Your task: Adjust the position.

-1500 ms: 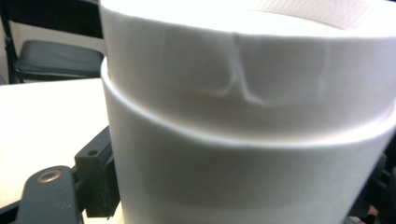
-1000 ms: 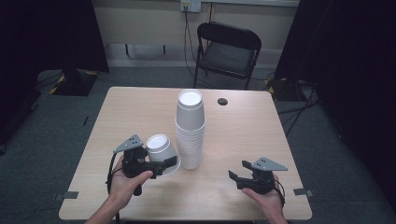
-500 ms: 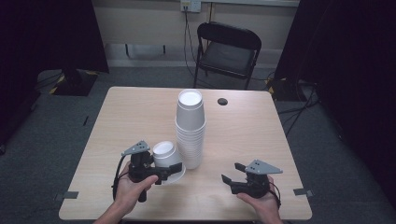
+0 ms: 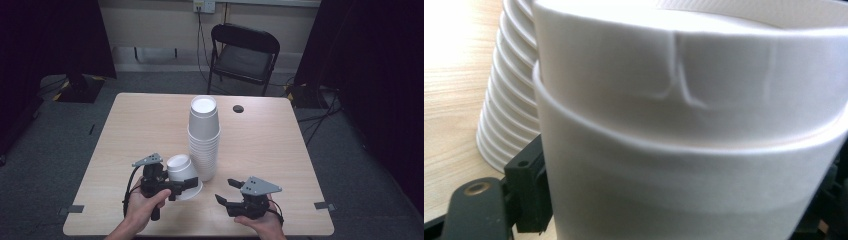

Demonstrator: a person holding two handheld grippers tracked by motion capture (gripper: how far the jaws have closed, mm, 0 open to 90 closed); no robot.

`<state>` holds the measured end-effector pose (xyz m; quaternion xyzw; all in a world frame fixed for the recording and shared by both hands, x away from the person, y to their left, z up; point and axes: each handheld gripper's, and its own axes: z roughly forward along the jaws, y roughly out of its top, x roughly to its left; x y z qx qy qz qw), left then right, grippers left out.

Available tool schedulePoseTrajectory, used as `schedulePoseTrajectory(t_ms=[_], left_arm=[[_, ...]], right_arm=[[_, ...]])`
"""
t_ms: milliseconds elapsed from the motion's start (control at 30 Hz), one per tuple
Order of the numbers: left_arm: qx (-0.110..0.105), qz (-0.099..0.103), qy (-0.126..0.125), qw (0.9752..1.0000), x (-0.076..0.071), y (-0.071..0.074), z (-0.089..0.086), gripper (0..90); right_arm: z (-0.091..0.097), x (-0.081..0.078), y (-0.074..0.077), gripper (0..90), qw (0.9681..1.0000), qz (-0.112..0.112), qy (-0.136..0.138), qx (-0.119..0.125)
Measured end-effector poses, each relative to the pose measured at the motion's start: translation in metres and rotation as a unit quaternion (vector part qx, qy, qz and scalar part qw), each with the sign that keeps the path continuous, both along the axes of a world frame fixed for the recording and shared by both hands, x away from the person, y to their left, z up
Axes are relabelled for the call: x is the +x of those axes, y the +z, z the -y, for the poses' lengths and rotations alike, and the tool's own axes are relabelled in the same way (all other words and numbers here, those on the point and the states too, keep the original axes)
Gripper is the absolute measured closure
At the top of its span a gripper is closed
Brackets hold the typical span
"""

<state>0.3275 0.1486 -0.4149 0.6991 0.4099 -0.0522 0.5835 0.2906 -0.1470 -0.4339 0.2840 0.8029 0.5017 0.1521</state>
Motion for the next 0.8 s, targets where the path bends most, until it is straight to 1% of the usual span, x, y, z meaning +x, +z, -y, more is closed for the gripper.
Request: schedulePoseTrajectory(t_ms=[33, 100, 200, 233, 333, 400, 500, 633, 700, 800], left_arm=[[-0.006, -0.004, 0.0, 1.0, 0.0, 0.001, 0.001, 16.2], [-0.008, -0.004, 0.0, 1.0, -0.001, 0.001, 0.001, 16.2], [-0.012, -0.009, -0.003, 0.9999, -0.003, 0.003, 0.002, 16.2], [-0.015, -0.013, -0.004, 0.9998, -0.003, 0.003, 0.002, 16.2], [-0.022, -0.025, 0.007, 0.9994, -0.003, 0.004, 0.003, 16.2], [-0.028, -0.034, 0.006, 0.999, -0.003, 0.004, 0.003, 16.2], [-0.032, -0.042, 0.005, 0.9986, -0.004, 0.004, 0.004, 16.2], [-0.042, -0.052, 0.005, 0.9977, -0.004, 0.004, 0.005, 16.2], [-0.048, -0.057, 0.005, 0.9972, -0.005, 0.005, 0.005, 16.2], [-0.055, -0.063, 0.004, 0.9965, -0.005, 0.005, 0.005, 16.2]], right_arm=[[-0.002, 0.0, 0.0, 36.3, 1.0, 0.0, 0.003, -0.001], [-0.007, 0.0, 0.0, 37.6, 1.0, 0.003, 0.007, -0.004], [-0.012, -0.002, 0.002, 39.7, 0.9998, 0.014, 0.012, 0.002], [-0.014, -0.002, 0.002, 40.5, 0.9998, 0.017, 0.013, 0.003], [-0.018, -0.003, 0.004, 42.2, 0.9996, 0.026, 0.015, 0.005], [-0.021, -0.003, 0.005, 42.8, 0.9995, 0.027, 0.017, 0.004], [-0.028, -0.002, 0.004, 45.4, 0.9992, 0.032, 0.025, 0.002], [-0.036, -0.003, 0.004, 47.5, 0.9986, 0.045, 0.027, 0.006], [-0.04, -0.004, 0.005, 49.2, 0.998, 0.056, 0.027, 0.007], [-0.043, -0.003, 0.007, 50.9, 0.9974, 0.069, 0.02, 0.01]])
